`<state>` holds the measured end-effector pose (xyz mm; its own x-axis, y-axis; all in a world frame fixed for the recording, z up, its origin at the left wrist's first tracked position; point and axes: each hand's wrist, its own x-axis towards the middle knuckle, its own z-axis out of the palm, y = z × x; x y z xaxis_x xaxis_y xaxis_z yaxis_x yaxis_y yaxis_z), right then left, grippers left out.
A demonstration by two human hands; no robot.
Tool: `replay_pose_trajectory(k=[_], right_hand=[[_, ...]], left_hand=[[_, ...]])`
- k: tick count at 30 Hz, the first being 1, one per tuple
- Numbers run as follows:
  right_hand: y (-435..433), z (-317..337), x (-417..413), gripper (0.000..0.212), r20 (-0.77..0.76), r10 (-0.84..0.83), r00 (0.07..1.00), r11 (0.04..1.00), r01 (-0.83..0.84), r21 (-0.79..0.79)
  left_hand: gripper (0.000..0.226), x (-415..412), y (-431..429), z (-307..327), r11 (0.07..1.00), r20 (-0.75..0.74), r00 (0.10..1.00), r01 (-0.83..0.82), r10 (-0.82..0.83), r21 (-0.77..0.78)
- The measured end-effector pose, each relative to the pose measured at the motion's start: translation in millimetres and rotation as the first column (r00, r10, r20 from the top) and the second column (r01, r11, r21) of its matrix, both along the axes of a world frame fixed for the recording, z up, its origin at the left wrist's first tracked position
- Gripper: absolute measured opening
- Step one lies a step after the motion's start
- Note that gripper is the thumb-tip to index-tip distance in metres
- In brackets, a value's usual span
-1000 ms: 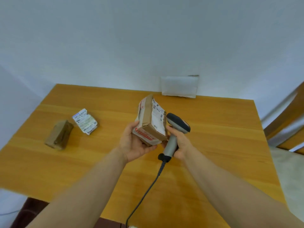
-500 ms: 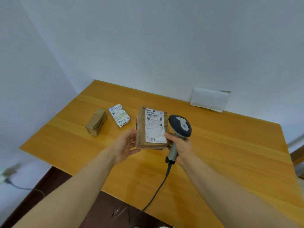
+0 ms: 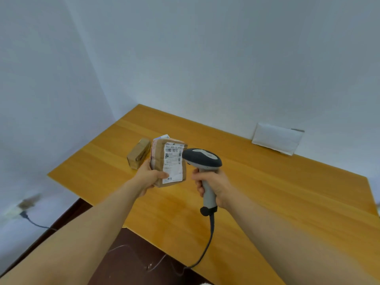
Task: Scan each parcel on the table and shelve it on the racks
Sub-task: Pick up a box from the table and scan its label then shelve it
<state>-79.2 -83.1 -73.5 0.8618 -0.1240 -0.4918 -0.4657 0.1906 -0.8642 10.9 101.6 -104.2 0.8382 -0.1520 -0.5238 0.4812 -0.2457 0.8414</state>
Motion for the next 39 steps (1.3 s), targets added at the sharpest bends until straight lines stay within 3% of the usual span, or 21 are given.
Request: replay_pose_trajectory(k=[11,15,17,21,26,31,36,39], right_hand=[[21,11,5,0.026,-0.029,0.096,0.995,0.995,-0.097,-0.039],[25,10,2,0.018,-0.03,0.09,0.995,0.996,-0.091,-0.024],[27,7,0,0.012,-0.035,0.033,0.999,0.999,-0.032,0.015],[30,-4,-2,0.03,-0.073,-0.138,0.988,0.99,0.14,0.028],[43,-21,-7,0.024,-0.097,-0.257,0.962,0.962,0.264,0.066],[83,-28,-20,0.047,-0.104,-0.12,0.987,0.98,0.134,0.149],[134,-36,-41,0.026,-0.004,0.15,0.989,0.972,-0.147,0.181],[180,-42,-71,0.036,0.021,0.283,0.959,0.928,-0.28,0.246]], left_hand=[[0.072,5,24,-11,0.995,0.013,0.995,-0.097,0.097,-0.001],[0.064,3,31,-13,0.992,0.005,0.992,-0.124,0.124,-0.031],[0.06,1,35,-13,0.988,-0.02,0.991,-0.134,0.133,-0.071],[0.046,-9,48,-10,0.981,-0.109,0.992,-0.074,0.055,-0.178],[0.033,-35,65,-12,0.951,-0.211,0.977,-0.058,-0.008,-0.304],[0.027,-84,97,-7,0.902,-0.203,0.978,-0.131,0.05,-0.411],[0.034,-161,142,1,0.82,-0.191,0.93,-0.367,0.315,-0.438],[0.037,-215,174,2,0.727,-0.191,0.846,-0.527,0.498,-0.44]])
